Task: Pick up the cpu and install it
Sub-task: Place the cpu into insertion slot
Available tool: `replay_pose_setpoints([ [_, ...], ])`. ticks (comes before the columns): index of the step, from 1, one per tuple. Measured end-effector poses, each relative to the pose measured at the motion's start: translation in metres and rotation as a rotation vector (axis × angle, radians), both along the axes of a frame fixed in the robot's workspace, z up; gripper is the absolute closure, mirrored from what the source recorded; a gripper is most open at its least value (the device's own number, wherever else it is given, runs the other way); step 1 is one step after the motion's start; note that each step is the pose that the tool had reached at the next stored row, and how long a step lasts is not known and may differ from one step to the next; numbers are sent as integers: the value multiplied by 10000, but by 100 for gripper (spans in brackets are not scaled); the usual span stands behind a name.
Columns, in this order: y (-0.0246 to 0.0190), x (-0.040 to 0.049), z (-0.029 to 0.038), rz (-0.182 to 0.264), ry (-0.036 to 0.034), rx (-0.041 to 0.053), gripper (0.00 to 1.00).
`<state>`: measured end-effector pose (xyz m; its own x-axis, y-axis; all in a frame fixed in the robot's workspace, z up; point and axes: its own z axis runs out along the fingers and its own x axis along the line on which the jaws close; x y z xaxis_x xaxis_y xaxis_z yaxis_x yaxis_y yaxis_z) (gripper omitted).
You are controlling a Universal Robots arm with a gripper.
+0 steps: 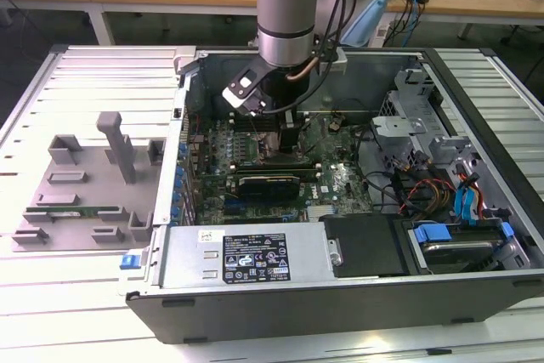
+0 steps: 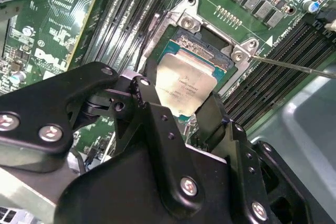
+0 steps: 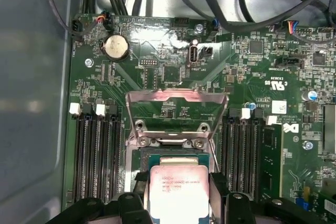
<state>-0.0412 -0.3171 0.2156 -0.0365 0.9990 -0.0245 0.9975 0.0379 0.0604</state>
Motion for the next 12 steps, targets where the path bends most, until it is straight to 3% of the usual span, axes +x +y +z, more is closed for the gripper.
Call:
replay_pose_setpoints([
  [5,41,-14,-80,0,-1,1,46],
  [8,40,-14,-94,-377,1,-2,46],
  [12,52,-14,-127,-405,0,25,46],
])
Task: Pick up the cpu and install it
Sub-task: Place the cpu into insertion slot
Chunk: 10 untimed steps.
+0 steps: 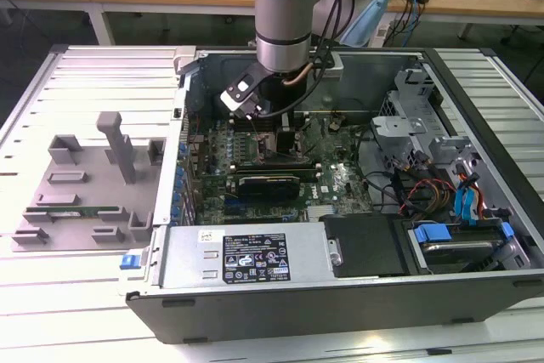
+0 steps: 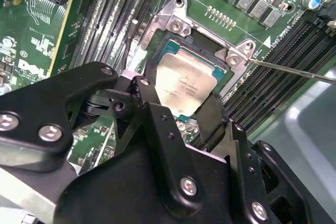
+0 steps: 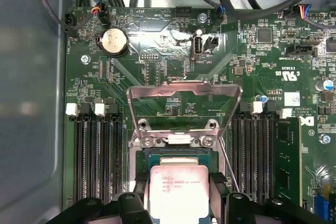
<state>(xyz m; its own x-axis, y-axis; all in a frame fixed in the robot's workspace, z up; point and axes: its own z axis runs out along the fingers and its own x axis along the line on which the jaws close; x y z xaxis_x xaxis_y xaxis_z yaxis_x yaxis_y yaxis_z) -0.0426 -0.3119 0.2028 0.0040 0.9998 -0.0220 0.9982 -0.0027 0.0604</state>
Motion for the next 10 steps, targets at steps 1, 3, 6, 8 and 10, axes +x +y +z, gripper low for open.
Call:
replay_pose_setpoints([
  [1,0,0,-7,1,0,0,46],
  [3,0,-1,-17,-1,2,-2,46],
  [6,0,0,-24,-1,0,1,46],
  [8,0,-1,-25,-1,0,1,46],
  [10,0,-1,-31,-1,0,1,46],
])
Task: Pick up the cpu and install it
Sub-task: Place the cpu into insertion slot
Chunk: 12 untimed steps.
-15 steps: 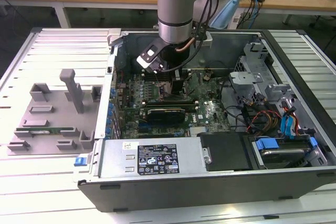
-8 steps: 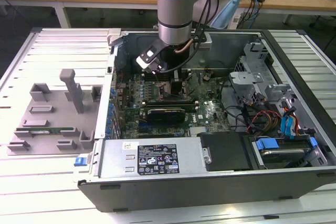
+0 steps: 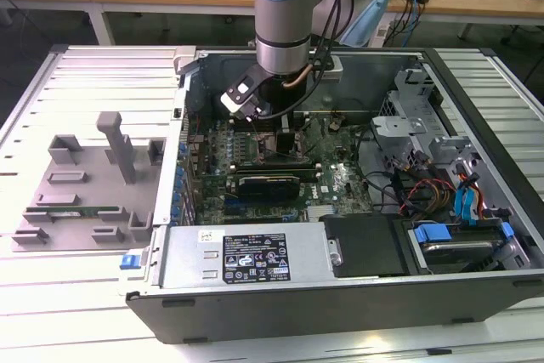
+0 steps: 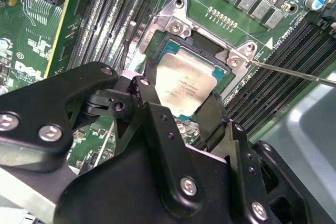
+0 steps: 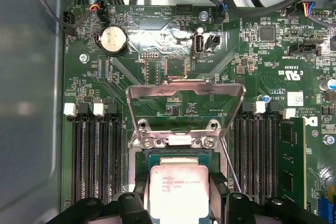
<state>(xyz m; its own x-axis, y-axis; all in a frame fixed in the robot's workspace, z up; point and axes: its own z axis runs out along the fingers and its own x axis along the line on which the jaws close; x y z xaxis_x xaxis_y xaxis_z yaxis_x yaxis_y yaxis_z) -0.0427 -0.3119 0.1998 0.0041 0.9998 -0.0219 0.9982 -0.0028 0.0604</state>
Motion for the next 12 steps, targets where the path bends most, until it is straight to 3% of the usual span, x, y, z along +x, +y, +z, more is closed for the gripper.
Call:
replay_pose_setpoints([
  [12,0,5,-16,-1,1,-2,46],
])
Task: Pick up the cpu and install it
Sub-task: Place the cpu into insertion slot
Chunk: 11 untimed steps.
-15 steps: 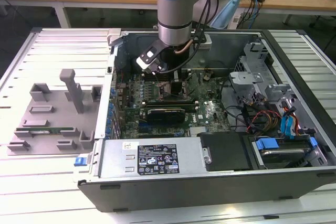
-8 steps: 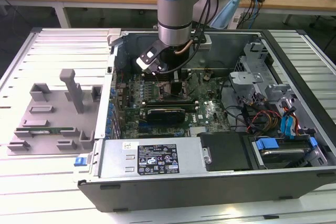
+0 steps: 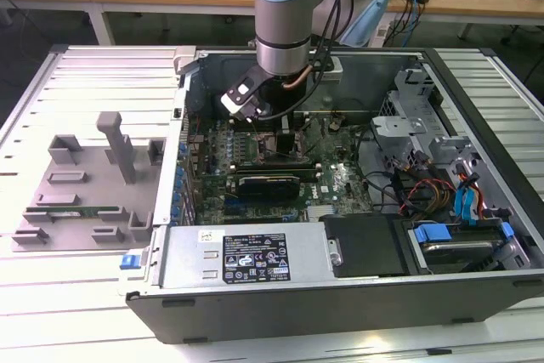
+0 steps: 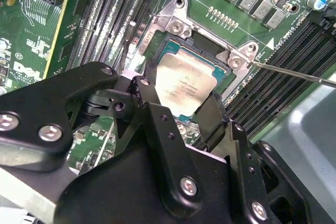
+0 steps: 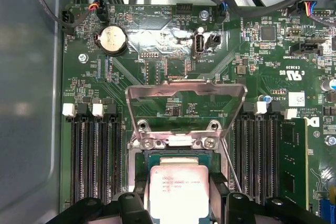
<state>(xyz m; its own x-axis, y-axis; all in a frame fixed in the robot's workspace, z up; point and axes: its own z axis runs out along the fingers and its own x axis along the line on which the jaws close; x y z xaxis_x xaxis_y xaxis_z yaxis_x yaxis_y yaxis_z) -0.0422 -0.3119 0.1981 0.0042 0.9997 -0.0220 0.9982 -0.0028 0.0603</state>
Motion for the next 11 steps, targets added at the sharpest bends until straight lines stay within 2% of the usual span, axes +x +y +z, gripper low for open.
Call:
replay_pose_setpoints([
  [6,0,2,-1,2,-3,5,46],
  [7,0,2,0,2,-1,6,38],
  [11,-1,1,0,0,-1,7,38],
])
